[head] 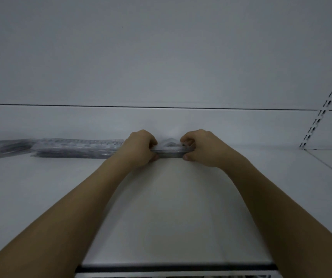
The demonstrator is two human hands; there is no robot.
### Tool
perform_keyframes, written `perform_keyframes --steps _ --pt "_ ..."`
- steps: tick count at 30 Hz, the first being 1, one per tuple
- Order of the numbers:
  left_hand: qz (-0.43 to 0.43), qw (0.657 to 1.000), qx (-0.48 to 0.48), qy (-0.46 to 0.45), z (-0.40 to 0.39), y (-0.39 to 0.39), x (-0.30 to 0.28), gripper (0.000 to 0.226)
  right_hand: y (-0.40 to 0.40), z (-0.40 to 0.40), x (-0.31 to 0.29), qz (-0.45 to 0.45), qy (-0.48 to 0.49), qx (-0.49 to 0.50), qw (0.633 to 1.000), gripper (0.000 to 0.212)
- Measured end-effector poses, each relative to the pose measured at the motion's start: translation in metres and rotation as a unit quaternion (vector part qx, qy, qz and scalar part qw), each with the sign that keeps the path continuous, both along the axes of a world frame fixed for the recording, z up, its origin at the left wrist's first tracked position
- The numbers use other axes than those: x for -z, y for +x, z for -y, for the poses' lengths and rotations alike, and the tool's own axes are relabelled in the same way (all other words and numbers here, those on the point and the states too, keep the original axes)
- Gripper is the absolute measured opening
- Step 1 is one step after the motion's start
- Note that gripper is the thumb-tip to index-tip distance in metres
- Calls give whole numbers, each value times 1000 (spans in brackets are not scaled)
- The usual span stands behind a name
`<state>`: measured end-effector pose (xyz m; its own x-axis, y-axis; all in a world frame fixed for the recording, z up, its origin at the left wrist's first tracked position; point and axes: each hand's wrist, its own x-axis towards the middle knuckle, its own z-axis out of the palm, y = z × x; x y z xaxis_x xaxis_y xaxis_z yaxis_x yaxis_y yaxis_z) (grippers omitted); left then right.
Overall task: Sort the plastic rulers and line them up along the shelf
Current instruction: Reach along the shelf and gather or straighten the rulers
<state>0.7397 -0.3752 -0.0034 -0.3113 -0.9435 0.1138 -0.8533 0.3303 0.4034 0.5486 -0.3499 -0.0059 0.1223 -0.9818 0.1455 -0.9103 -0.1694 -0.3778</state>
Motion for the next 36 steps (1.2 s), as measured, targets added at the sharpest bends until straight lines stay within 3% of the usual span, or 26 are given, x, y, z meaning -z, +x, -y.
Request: perform_keyframes --steps 8,11,13,16,19,24,30,33,36 --pt "-21 999 -22 23 -6 11 -4 42 -26 -8 -15 -13 83 40 996 51" --pt "-17 999 -28 19 -7 13 -5 36 -35 -8 -18 5 97 56 994 44" --pt "-33 998 -36 26 -8 14 -7 33 -37 -8 -19 44 106 64 991 38" --pt "-86 994 -56 34 -8 13 -9 28 -35 -8 -20 171 104 102 974 21" --pt "-189 973 -73 112 -7 7 -5 45 -26 -7 -20 264 143 129 945 29" --pt "-305 925 -96 204 -2 1 7 80 0 -4 -6 245 157 120 949 39" --pt "-364 892 -80 256 4 4 4 69 7 0 -2 341 149 106 922 50" --pt "-331 908 -79 244 5 11 1 71 -12 0 -10 289 125 132 940 36" --pt "-324 909 -70 254 5 15 -1 50 -27 -2 -13 201 119 131 963 21"
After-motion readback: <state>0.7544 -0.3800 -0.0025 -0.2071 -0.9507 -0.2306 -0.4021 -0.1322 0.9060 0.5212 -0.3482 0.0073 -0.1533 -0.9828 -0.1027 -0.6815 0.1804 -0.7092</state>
